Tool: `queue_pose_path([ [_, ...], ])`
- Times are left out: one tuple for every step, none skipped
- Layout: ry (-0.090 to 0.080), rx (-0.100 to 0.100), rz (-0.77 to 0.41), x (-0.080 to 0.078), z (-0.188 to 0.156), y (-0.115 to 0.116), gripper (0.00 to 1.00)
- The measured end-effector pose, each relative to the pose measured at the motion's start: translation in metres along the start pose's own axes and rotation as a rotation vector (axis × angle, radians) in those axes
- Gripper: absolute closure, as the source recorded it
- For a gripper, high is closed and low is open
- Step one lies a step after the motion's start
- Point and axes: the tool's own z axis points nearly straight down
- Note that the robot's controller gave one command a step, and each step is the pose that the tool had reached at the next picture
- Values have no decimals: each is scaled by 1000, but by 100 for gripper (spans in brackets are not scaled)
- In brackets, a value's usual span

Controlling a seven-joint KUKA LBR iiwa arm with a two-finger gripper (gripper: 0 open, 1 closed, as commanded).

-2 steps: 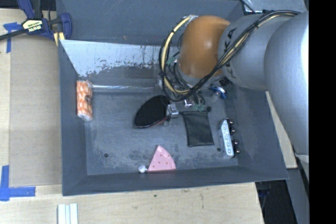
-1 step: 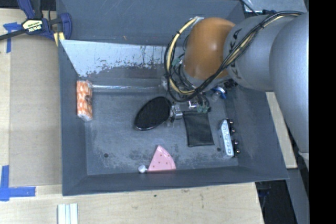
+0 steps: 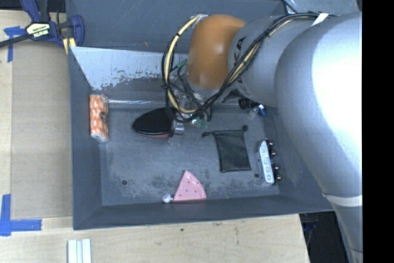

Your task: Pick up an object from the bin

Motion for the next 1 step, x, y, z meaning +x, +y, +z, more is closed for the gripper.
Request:
queue_pose_path([
  [0, -3, -2, 0, 0, 1, 0],
])
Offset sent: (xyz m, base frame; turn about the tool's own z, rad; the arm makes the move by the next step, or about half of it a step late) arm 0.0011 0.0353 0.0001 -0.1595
